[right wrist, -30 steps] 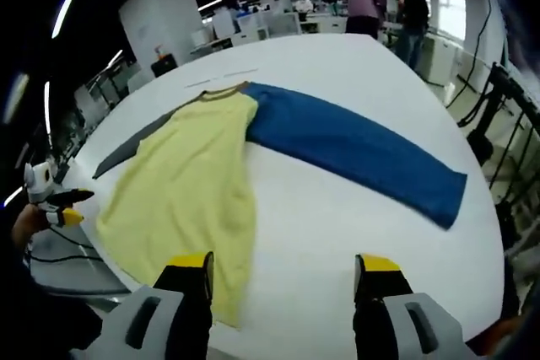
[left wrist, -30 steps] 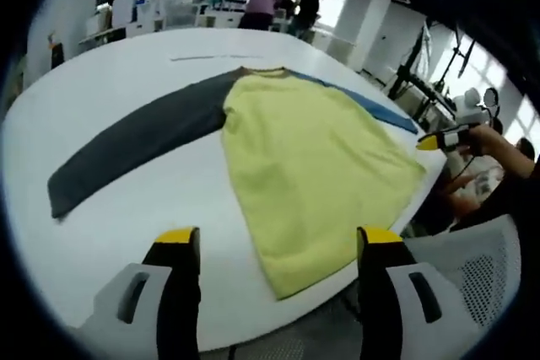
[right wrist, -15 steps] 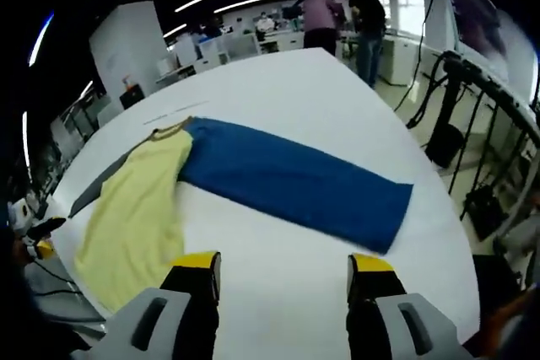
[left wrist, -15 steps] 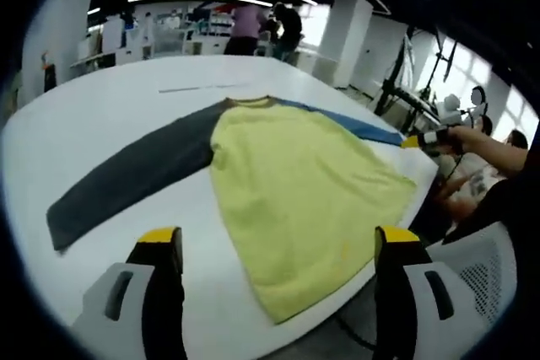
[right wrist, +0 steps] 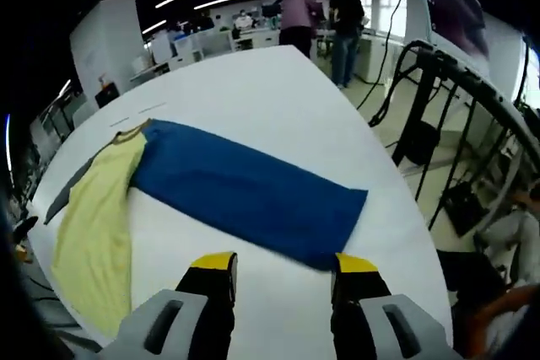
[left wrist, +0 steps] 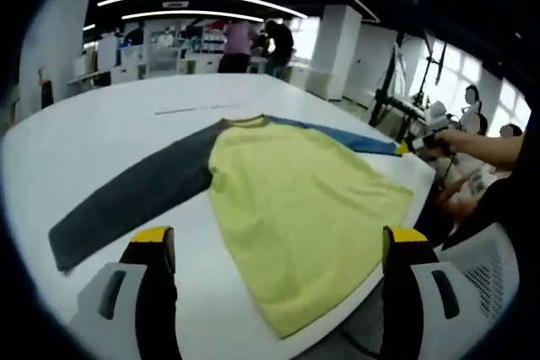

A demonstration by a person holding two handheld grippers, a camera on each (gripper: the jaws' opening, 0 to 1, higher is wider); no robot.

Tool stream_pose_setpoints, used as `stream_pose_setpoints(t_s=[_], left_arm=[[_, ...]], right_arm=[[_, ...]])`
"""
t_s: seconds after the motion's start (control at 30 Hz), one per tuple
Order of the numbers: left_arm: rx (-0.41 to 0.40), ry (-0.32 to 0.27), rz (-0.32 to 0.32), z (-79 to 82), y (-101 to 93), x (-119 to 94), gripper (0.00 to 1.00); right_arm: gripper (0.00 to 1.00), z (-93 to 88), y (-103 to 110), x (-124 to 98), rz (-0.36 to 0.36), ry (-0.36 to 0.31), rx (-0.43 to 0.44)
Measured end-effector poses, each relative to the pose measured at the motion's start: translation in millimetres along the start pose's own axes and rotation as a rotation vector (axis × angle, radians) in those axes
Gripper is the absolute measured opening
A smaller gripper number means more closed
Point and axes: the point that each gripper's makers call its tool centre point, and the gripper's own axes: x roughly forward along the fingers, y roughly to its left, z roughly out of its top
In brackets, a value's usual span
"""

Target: Fold the garment on the visible template until the final outline fits inside the template.

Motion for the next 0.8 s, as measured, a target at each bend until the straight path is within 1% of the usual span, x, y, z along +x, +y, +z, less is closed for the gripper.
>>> stream_pose_setpoints(t_s=[0.13,0.23,0.33,0.43,0.5,0.6,0.63,0.8], left_arm=[[0.017,-0.024,-0.005,6.0,0.1,0.3,0.99],[0.022,-0.045,-0.011,10.9,0.3,0.0,0.99],[0.027,-0.049,-0.009,12.5,1.5,0.3,0.99],[0.032,-0.051,-0.011,12.8,1.9,0.5,0.99],[0.034,-0.06,-0.017,13.7,1.4,0.5,0.99],[0.047,-0.07,-0.024,14.5,0.4,0.6,0.99],[0.05,-0.07,-0.028,14.2,-0.3,0.7,0.99],[0.052,-0.083,-0.029,15.8,-0.7,-0.2,0.99]], right_arm=[[0.32,-0.8,-10.8,1.1,-0.038,0.005,0.029],[0.26,-1.2,-16.4,2.2,-0.051,0.008,0.06],[0.21,-1.4,-19.9,3.1,-0.063,0.012,0.079],[0.15,-1.4,-21.4,3.2,-0.071,0.016,0.082],[0.14,-3.0,-22.0,3.2,-0.086,0.03,0.075],[0.12,-4.9,-19.8,4.9,-0.086,0.043,0.086],[0.12,-3.0,-20.0,4.9,-0.094,0.039,0.068],[0.08,-2.3,-19.3,6.3,-0.098,0.043,0.072]])
